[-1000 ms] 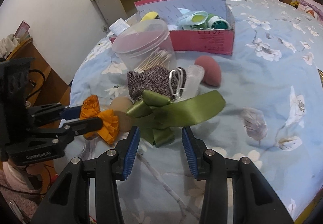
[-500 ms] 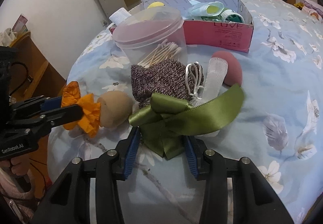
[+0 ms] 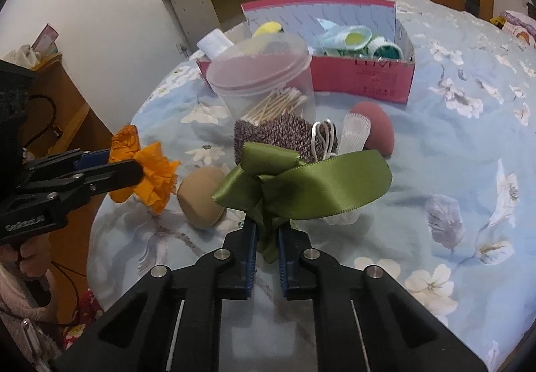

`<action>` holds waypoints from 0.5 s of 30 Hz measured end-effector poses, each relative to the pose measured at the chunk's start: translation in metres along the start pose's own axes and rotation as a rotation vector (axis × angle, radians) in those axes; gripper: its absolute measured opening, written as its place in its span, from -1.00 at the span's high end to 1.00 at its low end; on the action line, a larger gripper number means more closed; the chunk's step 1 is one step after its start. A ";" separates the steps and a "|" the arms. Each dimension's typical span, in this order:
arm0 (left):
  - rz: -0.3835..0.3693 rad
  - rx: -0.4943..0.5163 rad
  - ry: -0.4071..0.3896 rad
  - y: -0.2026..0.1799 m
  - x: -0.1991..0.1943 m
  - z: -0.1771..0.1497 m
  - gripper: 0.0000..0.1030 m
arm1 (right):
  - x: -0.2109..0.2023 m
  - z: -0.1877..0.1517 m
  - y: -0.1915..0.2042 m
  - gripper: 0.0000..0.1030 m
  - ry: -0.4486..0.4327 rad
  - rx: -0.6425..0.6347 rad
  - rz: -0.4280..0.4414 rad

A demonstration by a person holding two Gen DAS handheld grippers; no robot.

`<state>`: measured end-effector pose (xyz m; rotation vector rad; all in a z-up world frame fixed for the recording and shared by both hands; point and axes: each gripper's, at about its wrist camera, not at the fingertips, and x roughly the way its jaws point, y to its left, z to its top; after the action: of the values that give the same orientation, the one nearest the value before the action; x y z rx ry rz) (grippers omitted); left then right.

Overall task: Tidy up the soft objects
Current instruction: 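Grasp the orange cloth with the left tool while the right tool grasps the green ribbon bow, then lift the orange cloth and ribbon bow with both tools toward the shoebox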

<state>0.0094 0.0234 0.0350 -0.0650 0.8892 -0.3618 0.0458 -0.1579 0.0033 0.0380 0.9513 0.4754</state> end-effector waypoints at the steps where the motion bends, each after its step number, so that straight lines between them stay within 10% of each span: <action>1: 0.001 -0.001 0.000 0.000 0.000 0.000 0.28 | -0.004 0.001 0.000 0.77 -0.007 -0.003 0.001; 15: 0.046 0.011 -0.029 0.005 0.000 0.025 0.29 | -0.032 0.024 0.000 0.77 -0.069 -0.037 -0.039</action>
<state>0.0298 0.0254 0.0498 -0.0391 0.8582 -0.3217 0.0487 -0.1665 0.0423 0.0024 0.8742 0.4524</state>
